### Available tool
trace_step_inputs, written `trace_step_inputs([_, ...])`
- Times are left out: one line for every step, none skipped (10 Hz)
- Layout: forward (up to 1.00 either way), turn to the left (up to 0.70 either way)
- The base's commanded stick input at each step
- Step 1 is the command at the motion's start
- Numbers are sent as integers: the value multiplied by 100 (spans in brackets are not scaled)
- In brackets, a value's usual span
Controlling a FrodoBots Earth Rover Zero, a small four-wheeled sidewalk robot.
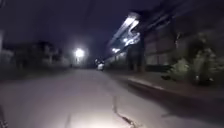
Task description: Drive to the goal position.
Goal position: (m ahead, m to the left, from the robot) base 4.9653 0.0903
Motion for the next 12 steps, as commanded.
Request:
trace_step_inputs([70, 0])
trace_step_inputs([70, 0])
trace_step_inputs([70, 0])
trace_step_inputs([70, 0])
trace_step_inputs([70, 0])
trace_step_inputs([70, 0])
trace_step_inputs([70, 0])
trace_step_inputs([70, 0])
trace_step_inputs([70, 0])
trace_step_inputs([70, 0])
trace_step_inputs([70, 0])
trace_step_inputs([70, 0])
